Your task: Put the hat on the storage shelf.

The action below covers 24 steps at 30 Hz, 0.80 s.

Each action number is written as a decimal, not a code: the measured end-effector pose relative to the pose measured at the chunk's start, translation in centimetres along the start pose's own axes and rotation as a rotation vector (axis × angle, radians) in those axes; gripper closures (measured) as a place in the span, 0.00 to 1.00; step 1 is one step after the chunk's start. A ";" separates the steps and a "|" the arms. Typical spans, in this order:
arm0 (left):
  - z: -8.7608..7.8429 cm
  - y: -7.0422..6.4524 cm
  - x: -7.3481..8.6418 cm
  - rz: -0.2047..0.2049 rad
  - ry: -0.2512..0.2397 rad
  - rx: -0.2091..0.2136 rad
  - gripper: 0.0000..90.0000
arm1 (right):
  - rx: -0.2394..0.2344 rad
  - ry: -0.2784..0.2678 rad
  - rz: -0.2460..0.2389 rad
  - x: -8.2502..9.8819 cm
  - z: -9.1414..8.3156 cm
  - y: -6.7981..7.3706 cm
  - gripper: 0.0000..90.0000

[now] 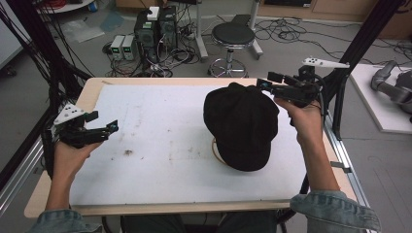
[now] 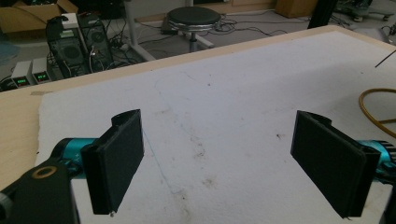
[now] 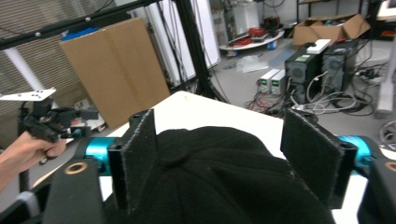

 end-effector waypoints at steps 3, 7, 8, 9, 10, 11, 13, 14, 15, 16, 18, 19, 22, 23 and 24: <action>0.0 0.0 0.0 -0.002 -0.002 0.001 0.19 | 0.045 -0.026 0.005 0.0 -0.5 -0.8 0.25; 0.1 -0.1 -0.1 0.000 0.000 0.004 0.19 | 0.107 -0.052 0.020 0.1 -1.1 -1.9 0.22; 0.1 -0.1 -0.1 0.002 0.000 0.004 0.19 | 0.128 -0.057 0.023 0.2 -1.3 -2.2 0.22; 0.1 -0.1 -0.1 0.002 0.000 0.004 0.19 | 0.144 -0.065 0.019 0.3 -1.4 -2.4 0.21; 0.1 -0.1 -0.1 0.003 0.000 0.004 0.19 | 0.165 -0.071 0.018 0.3 -1.6 -2.7 0.20; 0.1 -0.1 -0.1 0.004 -0.001 0.006 0.19 | 0.182 -0.079 0.019 0.4 -1.7 -3.0 0.19; 0.2 -0.1 -0.2 0.000 -0.002 0.004 0.19 | 0.212 -0.087 0.036 0.8 -2.0 -3.6 0.14; 0.2 -0.1 -0.2 0.000 -0.002 0.005 0.19 | 0.226 -0.089 0.046 1.0 -2.1 -3.9 0.14; 0.2 -0.1 -0.2 0.003 -0.003 0.006 0.19 | 0.239 -0.092 0.051 1.1 -2.2 -4.2 0.14; 0.2 -0.1 -0.2 0.001 -0.004 0.005 0.19 | 0.259 -0.095 0.055 1.3 -2.4 -4.5 0.14; 0.2 -0.1 -0.2 0.003 -0.003 0.006 0.19 | 0.288 -0.100 0.063 1.7 -2.6 -5.1 0.14; 0.2 -0.1 -0.2 0.002 -0.003 0.005 0.19 | 0.302 -0.102 0.067 1.9 -2.7 -5.3 0.14; 0.2 -0.2 -0.3 0.000 -0.005 0.007 0.19 | 0.340 -0.097 0.059 2.6 -2.8 -5.8 0.14; 0.2 -0.2 -0.3 -0.001 -0.005 0.006 0.19 | 0.362 -0.087 0.060 2.9 -2.8 -6.1 0.14; 0.3 -0.2 -0.3 -0.001 -0.006 0.008 0.19 | 0.393 -0.082 0.059 3.2 -2.8 -6.4 0.14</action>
Point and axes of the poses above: each handheld gripper's, and its own axes: z roughly forward along the jaws, x roughly out of its underside, y roughly to its left, the point moved 10 cm from there along z, roughly forward along the jaws, and after that the axes turned 11 degrees about y, right-handed, at the moved point
